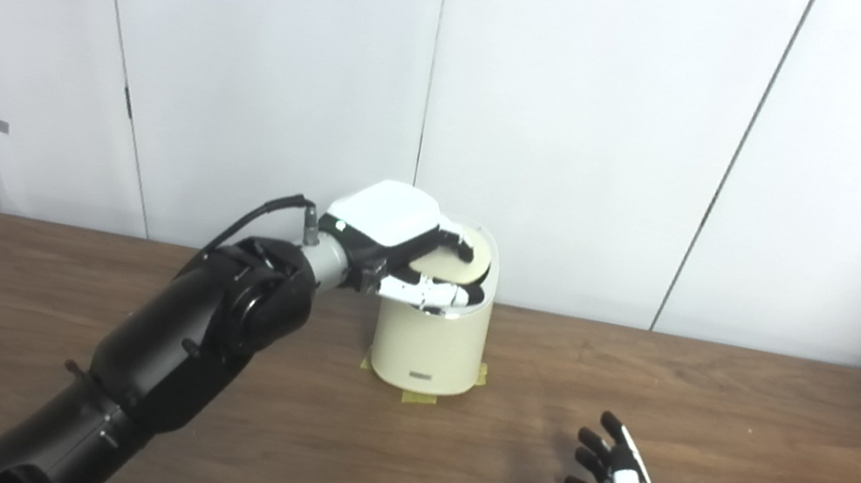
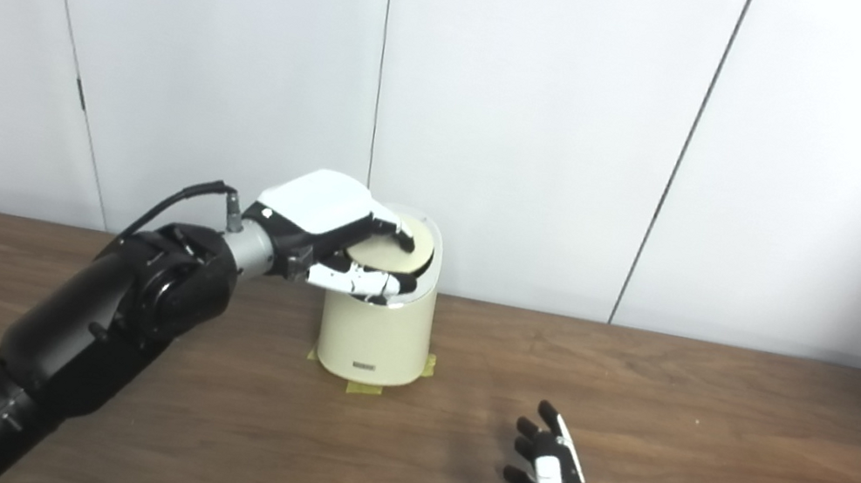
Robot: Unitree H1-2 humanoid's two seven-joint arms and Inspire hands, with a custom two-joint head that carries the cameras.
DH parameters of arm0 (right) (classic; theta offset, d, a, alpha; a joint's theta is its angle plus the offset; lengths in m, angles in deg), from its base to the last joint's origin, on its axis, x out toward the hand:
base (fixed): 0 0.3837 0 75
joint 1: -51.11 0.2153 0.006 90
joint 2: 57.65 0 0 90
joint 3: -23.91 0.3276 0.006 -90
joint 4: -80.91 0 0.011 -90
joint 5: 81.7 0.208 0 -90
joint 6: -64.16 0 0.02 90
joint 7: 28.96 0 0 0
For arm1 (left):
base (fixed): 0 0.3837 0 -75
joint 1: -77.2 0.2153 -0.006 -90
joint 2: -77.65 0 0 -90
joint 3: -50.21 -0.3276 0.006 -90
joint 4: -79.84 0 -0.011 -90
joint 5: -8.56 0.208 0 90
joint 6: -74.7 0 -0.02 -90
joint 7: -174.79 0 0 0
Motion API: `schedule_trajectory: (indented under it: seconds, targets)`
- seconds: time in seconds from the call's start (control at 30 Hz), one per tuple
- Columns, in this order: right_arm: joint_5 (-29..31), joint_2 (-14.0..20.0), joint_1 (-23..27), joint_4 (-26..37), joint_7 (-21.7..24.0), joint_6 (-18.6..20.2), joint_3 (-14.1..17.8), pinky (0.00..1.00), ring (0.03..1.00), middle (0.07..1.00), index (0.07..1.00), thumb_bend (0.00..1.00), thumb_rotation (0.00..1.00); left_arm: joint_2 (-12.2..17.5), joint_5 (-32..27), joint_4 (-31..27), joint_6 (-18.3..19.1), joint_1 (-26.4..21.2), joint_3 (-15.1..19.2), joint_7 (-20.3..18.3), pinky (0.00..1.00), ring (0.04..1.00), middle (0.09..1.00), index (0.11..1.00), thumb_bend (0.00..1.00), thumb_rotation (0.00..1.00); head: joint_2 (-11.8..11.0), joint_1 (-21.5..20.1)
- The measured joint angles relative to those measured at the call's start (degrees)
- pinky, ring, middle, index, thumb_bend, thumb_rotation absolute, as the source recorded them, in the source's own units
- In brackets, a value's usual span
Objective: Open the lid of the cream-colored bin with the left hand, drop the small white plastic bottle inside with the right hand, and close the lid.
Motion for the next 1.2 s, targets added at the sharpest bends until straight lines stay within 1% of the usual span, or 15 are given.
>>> schedule_trajectory:
  seconds: [0.07,0.23,0.3,0.47,0.67,0.77,0.9,1.03,1.2]
  targets:
    - [0.48,-0.59,-0.15,0.0,-0.31,-0.6,0.34,0.73,0.851,0.862,0.911,0.56,0.92,0.01,0.02,-0.61,-0.01,0.4,0.05,-0.16,0.92,0.888,0.856,0.83,0.58,1.0,0.26,0.0]
    - [0.28,-0.63,-0.25,0.0,-0.57,-2.06,0.36,0.74,0.851,0.856,0.906,0.55,0.93,0.17,0.07,-1.42,-0.03,1.63,0.44,-0.29,0.92,0.889,0.861,0.833,0.58,1.0,0.88,-0.09]
    - [0.31,-0.63,-0.29,0.01,-0.6,-2.06,0.45,0.75,0.856,0.857,0.907,0.54,0.93,0.28,1.03,-1.88,-0.08,2.03,0.32,-0.08,0.92,0.886,0.858,0.829,0.58,1.0,1.05,-0.09]
    - [0.43,-0.62,-0.42,0.61,-0.56,-2.05,0.51,0.76,0.862,0.859,0.911,0.55,0.93,0.99,5.49,-3.27,-0.57,2.84,-1.26,1.01,0.93,0.889,0.86,0.823,0.58,1.0,1.58,-0.18]
    - [0.42,-0.62,-0.61,1.35,-0.52,-1.97,0.49,0.76,0.862,0.857,0.913,0.56,0.93,1.09,9.0,-3.29,-1.31,3.08,-2.6,1.64,0.97,0.917,0.884,0.839,0.58,1.0,2.11,-0.26]
    - [0.39,-0.63,-0.76,1.82,-0.52,-1.83,0.46,0.76,0.861,0.856,0.912,0.55,0.94,1.09,9.89,-3.26,-1.5,3.15,-2.87,2.0,0.98,0.916,0.881,0.836,0.57,1.0,2.29,-0.35]
    - [0.46,-0.64,-0.76,2.88,-0.5,-1.48,0.45,0.76,0.859,0.851,0.905,0.57,0.92,1.09,11.32,-3.04,-1.96,3.25,-3.56,2.6,0.98,0.918,0.884,0.841,0.6,1.0,2.55,-0.44]
    - [0.51,-0.65,-0.77,3.09,-0.48,-1.18,0.45,0.75,0.857,0.85,0.908,0.56,0.92,1.03,11.41,-2.5,-2.27,3.52,-3.89,3.8,0.97,0.912,0.88,0.832,0.61,1.0,2.72,-0.61]
    - [0.49,-0.64,-0.77,3.26,-0.46,-0.41,0.41,0.76,0.86,0.853,0.911,0.57,0.93,0.93,11.42,-2.66,-2.23,3.89,-4.24,4.02,0.98,0.918,0.886,0.836,0.6,1.0,2.9,-0.53]
